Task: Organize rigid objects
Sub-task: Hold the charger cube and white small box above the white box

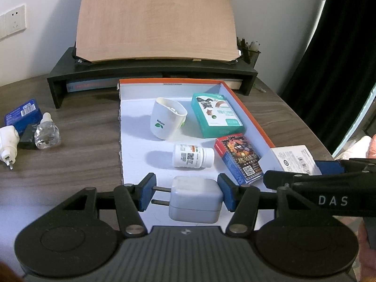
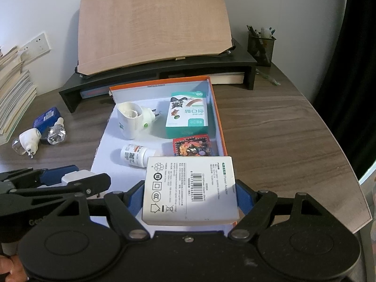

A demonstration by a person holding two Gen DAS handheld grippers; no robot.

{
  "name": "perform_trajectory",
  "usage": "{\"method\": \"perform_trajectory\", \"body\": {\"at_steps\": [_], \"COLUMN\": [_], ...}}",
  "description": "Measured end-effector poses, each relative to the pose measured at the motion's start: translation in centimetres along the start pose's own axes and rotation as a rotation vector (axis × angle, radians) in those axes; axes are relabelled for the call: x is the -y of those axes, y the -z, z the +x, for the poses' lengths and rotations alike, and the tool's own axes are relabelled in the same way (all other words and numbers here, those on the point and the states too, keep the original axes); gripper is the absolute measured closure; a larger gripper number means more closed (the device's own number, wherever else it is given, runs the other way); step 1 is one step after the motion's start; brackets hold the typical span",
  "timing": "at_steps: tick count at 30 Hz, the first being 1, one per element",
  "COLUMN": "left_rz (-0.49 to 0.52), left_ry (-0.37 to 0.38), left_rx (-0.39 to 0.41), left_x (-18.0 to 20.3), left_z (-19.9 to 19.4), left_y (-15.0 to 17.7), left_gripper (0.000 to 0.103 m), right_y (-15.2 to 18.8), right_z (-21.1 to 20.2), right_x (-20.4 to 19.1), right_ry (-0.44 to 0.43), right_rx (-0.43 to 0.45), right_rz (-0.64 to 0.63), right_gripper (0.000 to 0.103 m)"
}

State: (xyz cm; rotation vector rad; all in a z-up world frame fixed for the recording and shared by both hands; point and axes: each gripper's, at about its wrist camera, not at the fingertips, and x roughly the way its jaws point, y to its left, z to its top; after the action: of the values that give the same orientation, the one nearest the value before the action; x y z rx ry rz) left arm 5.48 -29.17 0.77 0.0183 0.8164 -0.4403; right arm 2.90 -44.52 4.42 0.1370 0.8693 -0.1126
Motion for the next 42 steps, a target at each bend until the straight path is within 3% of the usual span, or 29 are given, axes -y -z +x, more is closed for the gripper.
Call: {"method": "perform_trajectory", "body": {"at_steps": [42], "left_rz": [0.034], "left_ry": [0.028], "left_rx": [-0.073], "left_x": [-0.3], "left_z": [2.4], "left_y": [-0.3], "left_gripper": [0.045], "right_y": [-1.4], "right_z": [3.3], "right_x": [0.5], "right_ry": [-0.001], "right_rx": [-0.035], "right_rz": [-0.005], "right_gripper": [0.010]}}
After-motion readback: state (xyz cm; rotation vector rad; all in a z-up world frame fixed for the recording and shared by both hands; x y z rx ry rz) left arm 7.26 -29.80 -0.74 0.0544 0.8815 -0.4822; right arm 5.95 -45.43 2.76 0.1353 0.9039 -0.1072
